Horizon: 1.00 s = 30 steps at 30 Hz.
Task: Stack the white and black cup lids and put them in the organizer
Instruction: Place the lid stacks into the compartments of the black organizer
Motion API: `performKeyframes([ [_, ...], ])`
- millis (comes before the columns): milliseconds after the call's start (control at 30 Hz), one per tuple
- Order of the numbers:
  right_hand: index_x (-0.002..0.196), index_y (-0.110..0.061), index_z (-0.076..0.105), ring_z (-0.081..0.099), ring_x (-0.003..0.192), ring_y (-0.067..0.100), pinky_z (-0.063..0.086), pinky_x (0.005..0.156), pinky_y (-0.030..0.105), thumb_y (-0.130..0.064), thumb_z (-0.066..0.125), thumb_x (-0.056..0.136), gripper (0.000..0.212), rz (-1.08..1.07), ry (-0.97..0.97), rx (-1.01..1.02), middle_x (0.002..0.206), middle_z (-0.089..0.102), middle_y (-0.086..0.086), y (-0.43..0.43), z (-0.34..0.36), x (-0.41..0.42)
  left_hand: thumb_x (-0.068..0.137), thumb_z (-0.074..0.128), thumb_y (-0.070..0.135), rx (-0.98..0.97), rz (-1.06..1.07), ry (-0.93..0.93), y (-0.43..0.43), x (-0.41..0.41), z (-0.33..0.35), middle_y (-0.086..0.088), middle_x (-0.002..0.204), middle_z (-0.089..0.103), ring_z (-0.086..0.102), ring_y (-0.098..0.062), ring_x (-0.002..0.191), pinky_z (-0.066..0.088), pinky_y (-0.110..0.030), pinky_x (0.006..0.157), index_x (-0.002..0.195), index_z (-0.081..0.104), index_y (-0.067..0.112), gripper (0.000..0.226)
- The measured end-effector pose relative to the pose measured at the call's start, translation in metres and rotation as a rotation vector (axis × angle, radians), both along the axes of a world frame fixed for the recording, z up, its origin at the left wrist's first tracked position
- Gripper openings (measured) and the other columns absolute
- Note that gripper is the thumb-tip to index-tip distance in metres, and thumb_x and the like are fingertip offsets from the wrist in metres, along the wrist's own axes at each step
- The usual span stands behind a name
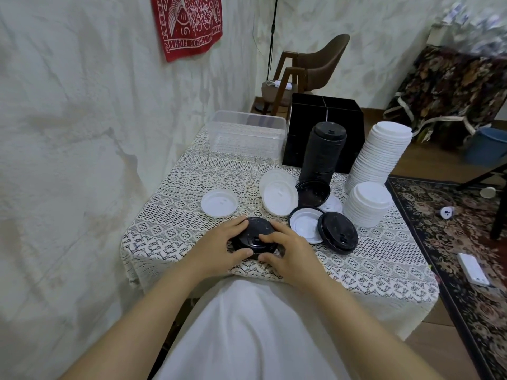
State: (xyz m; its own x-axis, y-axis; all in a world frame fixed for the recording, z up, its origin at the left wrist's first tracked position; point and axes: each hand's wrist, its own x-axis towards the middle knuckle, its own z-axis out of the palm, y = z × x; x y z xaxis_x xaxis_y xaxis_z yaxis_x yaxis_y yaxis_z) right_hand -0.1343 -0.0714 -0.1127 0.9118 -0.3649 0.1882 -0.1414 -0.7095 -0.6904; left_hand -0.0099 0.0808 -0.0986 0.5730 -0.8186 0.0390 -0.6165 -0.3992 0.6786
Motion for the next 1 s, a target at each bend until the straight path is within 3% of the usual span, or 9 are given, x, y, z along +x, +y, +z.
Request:
performKeyframes([
  [167,0.139,-0.026,0.054,0.034,0.141,0.012,0.025,0.113,0.02,-0.03,0.07,0.089,0.052,0.023,0.011,-0.125,0.155,0.035,-0.003,0.002,0.003,-0.014,0.087,0.07,0.03,-0.021,0.033,0.01,0.001,-0.002,-0.001,0.019,0.15,0.031,0.024,0.006,0.134,0.018,-0.019,0.112,0.146,0.039,0.026,0.067],
  [267,0.133,-0.017,0.059,0.052,0.127,0.026,0.047,0.096,0.034,-0.025,0.07,0.084,0.051,-0.016,-0.111,-0.32,0.142,0.052,0.01,-0.006,0.006,-0.023,0.087,0.069,0.032,-0.008,0.039,0.01,0.001,-0.004,0.001,0.023,0.148,0.03,0.024,0.005,0.133,0.019,-0.024,0.114,0.146,0.038,0.028,0.067],
  [333,0.13,-0.013,0.06,0.055,0.12,0.03,0.05,0.09,0.037,-0.02,0.076,0.079,0.053,-0.112,-0.146,-0.38,0.136,0.055,0.014,-0.02,0.009,-0.028,0.087,0.069,0.034,0.006,0.041,0.025,0.002,-0.005,0.002,0.027,0.144,0.029,0.024,0.004,0.134,0.02,-0.029,0.116,0.146,0.037,0.03,0.067],
  [500,0.147,-0.019,0.038,0.027,0.141,0.029,0.025,0.114,0.04,-0.027,0.069,0.085,0.07,-0.306,0.006,-0.3,0.154,0.03,0.012,-0.055,0.014,-0.049,0.088,0.068,0.034,0.012,0.045,0.039,0.002,-0.006,0.003,0.031,0.139,0.025,0.025,0.004,0.132,0.022,-0.03,0.115,0.146,0.037,0.032,0.066],
  [600,0.153,-0.026,0.022,0.014,0.147,0.025,0.016,0.118,0.04,-0.031,0.068,0.086,0.081,-0.34,0.14,-0.15,0.16,0.015,0.009,-0.072,0.01,-0.063,0.088,0.068,0.035,0.014,0.043,0.04,0.003,-0.006,0.003,0.032,0.137,0.023,0.025,0.006,0.13,0.023,-0.031,0.115,0.146,0.036,0.032,0.066],
  [667,0.154,-0.026,0.02,0.018,0.145,0.023,0.018,0.116,0.038,-0.028,0.07,0.085,0.085,-0.314,0.163,-0.087,0.159,0.018,0.006,-0.08,0.008,-0.068,0.088,0.068,0.035,0.01,0.043,0.044,0.003,-0.005,0.003,0.032,0.138,0.024,0.025,0.006,0.129,0.023,-0.031,0.115,0.146,0.037,0.032,0.066],
  [800,0.148,-0.024,0.032,0.035,0.132,0.021,0.028,0.109,0.031,-0.022,0.077,0.078,0.083,-0.292,0.137,-0.033,0.142,0.036,0.001,-0.087,0.006,-0.07,0.087,0.069,0.034,0.005,0.048,0.05,0.003,-0.006,0.003,0.033,0.137,0.024,0.025,0.007,0.128,0.024,-0.031,0.115,0.146,0.038,0.032,0.066],
  [900,0.142,-0.024,0.039,0.042,0.12,0.015,0.03,0.101,0.021,-0.021,0.083,0.074,0.082,-0.301,0.073,0.044,0.128,0.035,-0.004,-0.083,0.01,-0.07,0.087,0.069,0.035,0.005,0.05,0.054,0.003,-0.006,0.003,0.033,0.137,0.023,0.026,0.005,0.129,0.024,-0.031,0.115,0.146,0.038,0.033,0.067],
  [1000,0.139,-0.026,0.042,0.043,0.107,0.001,0.029,0.089,0.001,-0.021,0.086,0.072,0.08,-0.287,-0.013,0.06,0.123,0.036,-0.006,-0.074,0.018,-0.066,0.087,0.069,0.036,0.007,0.051,0.052,0.003,-0.005,0.003,0.033,0.138,0.024,0.027,0.003,0.131,0.024,-0.033,0.116,0.146,0.037,0.033,0.067],
])
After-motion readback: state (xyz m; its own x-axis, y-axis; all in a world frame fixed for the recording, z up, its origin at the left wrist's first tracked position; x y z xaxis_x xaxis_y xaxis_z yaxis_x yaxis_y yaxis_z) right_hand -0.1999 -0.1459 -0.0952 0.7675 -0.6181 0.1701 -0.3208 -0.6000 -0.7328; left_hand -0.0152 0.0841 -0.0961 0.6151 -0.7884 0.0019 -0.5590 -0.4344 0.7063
